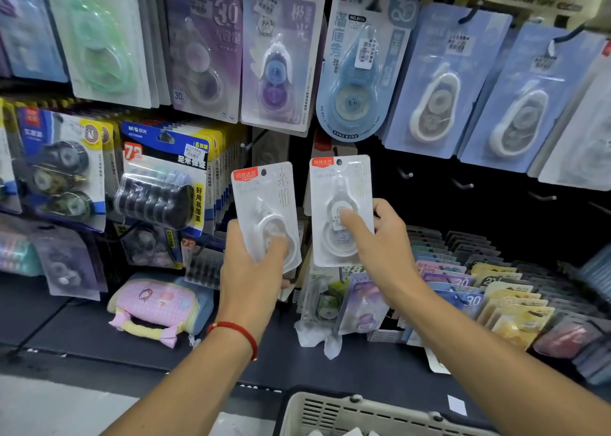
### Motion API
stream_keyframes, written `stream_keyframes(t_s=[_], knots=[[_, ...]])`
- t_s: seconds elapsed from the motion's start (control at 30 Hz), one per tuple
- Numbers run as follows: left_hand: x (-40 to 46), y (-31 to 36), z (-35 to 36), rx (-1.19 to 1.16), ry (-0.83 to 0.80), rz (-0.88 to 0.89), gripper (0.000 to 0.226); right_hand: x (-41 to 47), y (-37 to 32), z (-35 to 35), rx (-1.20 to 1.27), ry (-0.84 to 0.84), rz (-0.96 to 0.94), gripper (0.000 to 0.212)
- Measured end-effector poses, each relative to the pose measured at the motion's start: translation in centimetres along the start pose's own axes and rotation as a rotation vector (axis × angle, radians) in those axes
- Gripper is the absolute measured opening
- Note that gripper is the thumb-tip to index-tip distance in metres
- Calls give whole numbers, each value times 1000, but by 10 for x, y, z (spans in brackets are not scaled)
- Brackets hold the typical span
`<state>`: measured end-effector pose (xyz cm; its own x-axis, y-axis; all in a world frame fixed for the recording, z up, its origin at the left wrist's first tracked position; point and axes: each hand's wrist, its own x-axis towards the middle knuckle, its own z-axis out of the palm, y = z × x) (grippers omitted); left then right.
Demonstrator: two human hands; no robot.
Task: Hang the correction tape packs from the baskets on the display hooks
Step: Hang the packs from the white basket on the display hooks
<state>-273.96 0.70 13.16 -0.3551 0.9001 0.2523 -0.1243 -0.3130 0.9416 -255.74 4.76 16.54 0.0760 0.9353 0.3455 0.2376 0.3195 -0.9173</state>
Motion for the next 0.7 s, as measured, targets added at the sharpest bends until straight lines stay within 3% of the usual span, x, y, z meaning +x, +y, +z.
stream_keyframes(t_s=[0.17,0.37,0.57,0.7], knots=[[0,0,0,-15,-11,9,29,0,2,3,104,94,25,18],[3,-4,0,-2,9,-13,26,21,25,18,-91,122,15,12],[2,-9,8,-4,-10,-17,39,89,46,39,-166,157,213,46],[-1,-9,12,-27,-64,-39,32,94,49,35,-188,94,439,74]])
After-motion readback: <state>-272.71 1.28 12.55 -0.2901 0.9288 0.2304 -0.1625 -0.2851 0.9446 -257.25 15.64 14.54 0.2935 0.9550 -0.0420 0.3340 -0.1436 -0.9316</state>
